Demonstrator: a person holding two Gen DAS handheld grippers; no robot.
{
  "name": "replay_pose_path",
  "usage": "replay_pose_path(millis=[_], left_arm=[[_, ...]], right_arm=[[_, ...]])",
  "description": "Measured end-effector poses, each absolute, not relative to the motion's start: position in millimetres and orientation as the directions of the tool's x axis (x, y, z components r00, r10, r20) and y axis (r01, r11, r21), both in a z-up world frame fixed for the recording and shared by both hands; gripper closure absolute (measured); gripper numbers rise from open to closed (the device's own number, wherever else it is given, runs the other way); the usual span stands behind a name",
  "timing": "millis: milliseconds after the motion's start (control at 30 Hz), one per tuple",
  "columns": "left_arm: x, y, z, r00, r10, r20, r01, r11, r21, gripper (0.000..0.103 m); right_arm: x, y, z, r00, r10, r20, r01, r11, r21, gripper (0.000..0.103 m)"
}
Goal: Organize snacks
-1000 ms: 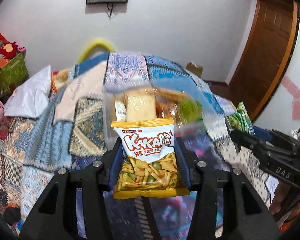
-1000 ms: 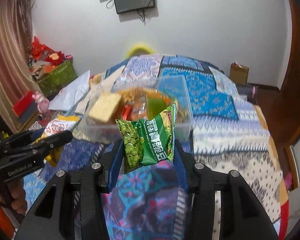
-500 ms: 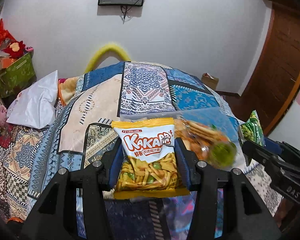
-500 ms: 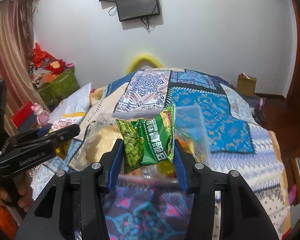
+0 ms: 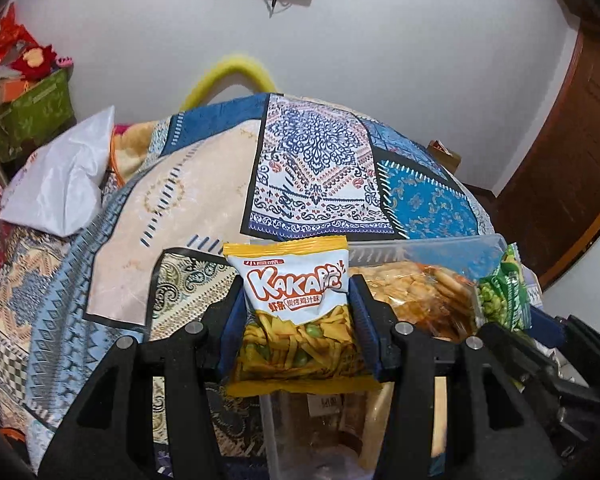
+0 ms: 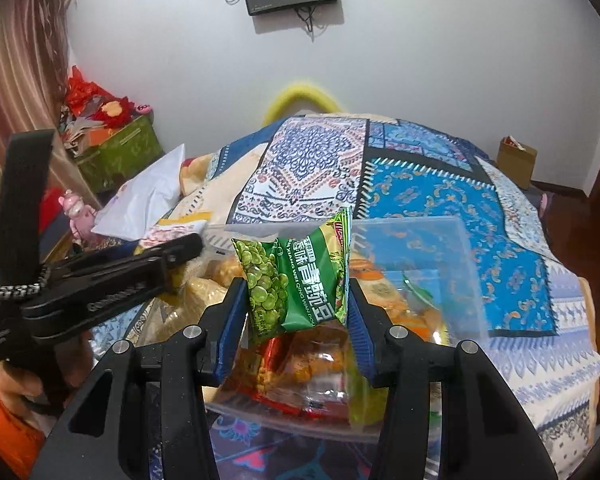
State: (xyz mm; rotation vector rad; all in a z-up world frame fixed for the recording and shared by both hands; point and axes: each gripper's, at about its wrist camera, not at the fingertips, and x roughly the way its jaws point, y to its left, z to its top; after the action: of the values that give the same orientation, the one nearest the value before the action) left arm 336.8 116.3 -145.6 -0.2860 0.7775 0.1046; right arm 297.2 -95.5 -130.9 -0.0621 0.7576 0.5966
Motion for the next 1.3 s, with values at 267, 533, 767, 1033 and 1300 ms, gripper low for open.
replay_pose_path(millis=[267, 533, 767, 1033, 1300], left_arm=[[340, 111, -155, 0.688, 0.007, -0.726, -0.186, 0.968, -0.167, 0.045], [319, 112, -135, 0.702, -0.03, -0.711, -0.155, 0.969, -0.194, 0.045], [265, 97, -76, 0.784, -0.045, -0.62, -0.095, 0.977, -0.191, 0.045], [179, 75, -1, 0.886, -0.047, -0.461, -0.033, 0.986, -0.165, 0.044], [103, 45, 32, 0.948, -0.007, -0.319, -0.025, 0.995, -0.098, 0.029]], right_arm=[[302, -87, -137, 0.553, 0.475, -0.684, -0.532, 0.834, 0.148, 0.051], [285, -93, -122, 0.571, 0.473, -0.671, -0.545, 0.83, 0.121, 0.041], [253, -118, -81, 0.627, 0.497, -0.6, -0.541, 0.832, 0.125, 0.041], [195, -160, -20, 0.727, 0.519, -0.451, -0.53, 0.841, 0.114, 0.036], [140, -194, 6, 0.783, 0.533, -0.321, -0.526, 0.843, 0.116, 0.023]])
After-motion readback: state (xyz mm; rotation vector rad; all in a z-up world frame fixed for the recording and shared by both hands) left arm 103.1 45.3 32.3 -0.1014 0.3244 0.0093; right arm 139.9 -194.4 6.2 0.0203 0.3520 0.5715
